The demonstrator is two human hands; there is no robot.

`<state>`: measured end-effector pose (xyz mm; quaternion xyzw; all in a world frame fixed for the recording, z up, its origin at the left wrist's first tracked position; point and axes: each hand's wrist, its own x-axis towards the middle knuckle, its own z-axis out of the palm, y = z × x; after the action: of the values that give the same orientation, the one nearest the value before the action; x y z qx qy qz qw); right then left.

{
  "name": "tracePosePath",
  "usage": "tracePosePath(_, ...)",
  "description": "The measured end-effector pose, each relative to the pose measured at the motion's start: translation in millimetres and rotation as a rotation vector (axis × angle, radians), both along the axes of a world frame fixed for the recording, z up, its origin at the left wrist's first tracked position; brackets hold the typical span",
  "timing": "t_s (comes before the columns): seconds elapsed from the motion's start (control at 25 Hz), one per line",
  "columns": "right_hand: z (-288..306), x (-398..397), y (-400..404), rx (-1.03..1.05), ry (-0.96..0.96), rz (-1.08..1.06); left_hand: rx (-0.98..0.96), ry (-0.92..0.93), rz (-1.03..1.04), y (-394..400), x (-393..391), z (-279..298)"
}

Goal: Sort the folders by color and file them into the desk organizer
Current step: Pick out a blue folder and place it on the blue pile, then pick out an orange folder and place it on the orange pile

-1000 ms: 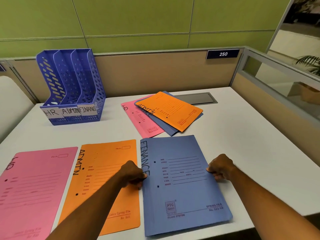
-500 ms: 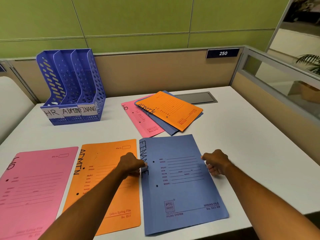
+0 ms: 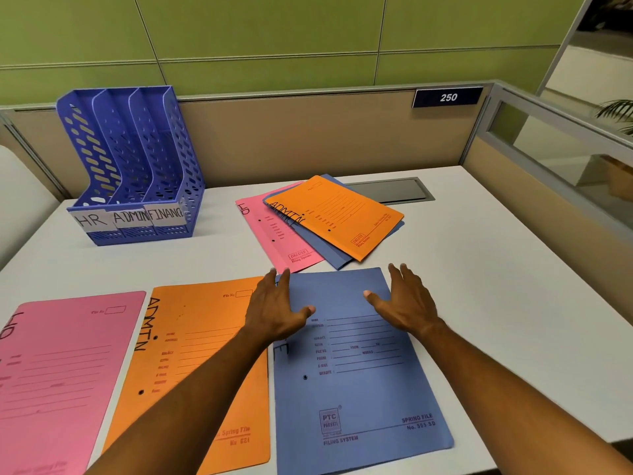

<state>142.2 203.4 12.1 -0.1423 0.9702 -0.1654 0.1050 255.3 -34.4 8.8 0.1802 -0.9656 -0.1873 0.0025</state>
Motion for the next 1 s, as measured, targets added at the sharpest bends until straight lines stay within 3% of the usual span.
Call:
tracePosePath(0.16, -3, -15, -7, 0.073, 0.122, 0.087, -0.223, 0.012, -0.032, 6, -25, -5)
tracePosePath(0.4, -10, -49, -13, 0.115, 0.163, 0.142, -0.255, -0.022, -0.051, 15, -78, -15)
tracePosePath(0.76, -38, -100, -33, 0.046, 0.091, 0.22, 0.093, -0.1, 0.031, 9, -159, -28)
tracePosePath(1.0, -53, -115, -42, -0.006, 0.046, 0.306, 0.321, 0.103, 0.136, -3, -202, -26)
